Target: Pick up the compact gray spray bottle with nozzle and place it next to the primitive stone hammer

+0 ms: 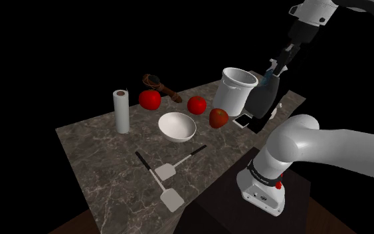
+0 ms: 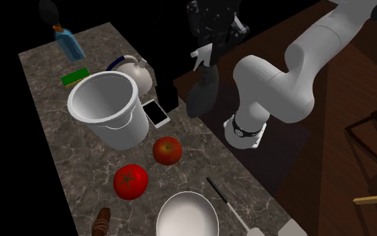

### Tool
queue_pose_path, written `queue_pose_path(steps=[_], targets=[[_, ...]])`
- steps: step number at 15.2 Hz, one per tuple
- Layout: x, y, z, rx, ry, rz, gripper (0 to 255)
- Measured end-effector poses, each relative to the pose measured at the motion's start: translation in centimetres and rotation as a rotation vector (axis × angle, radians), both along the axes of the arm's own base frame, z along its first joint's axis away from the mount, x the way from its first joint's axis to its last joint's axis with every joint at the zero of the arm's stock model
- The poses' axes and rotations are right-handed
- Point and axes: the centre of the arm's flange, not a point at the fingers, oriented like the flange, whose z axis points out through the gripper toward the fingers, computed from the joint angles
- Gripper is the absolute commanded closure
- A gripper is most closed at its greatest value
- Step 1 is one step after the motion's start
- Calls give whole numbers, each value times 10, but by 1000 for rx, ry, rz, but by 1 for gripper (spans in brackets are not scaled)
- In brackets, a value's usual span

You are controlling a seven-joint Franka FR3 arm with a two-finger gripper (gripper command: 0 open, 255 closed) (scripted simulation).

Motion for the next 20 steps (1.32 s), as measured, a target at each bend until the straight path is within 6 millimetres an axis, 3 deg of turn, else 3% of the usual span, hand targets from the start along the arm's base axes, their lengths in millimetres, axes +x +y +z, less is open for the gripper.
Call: queue_pose_path(steps=[18,20], targets=[[-1,-3,95,0,0,0,255],[6,-1,101,0,0,0,255]])
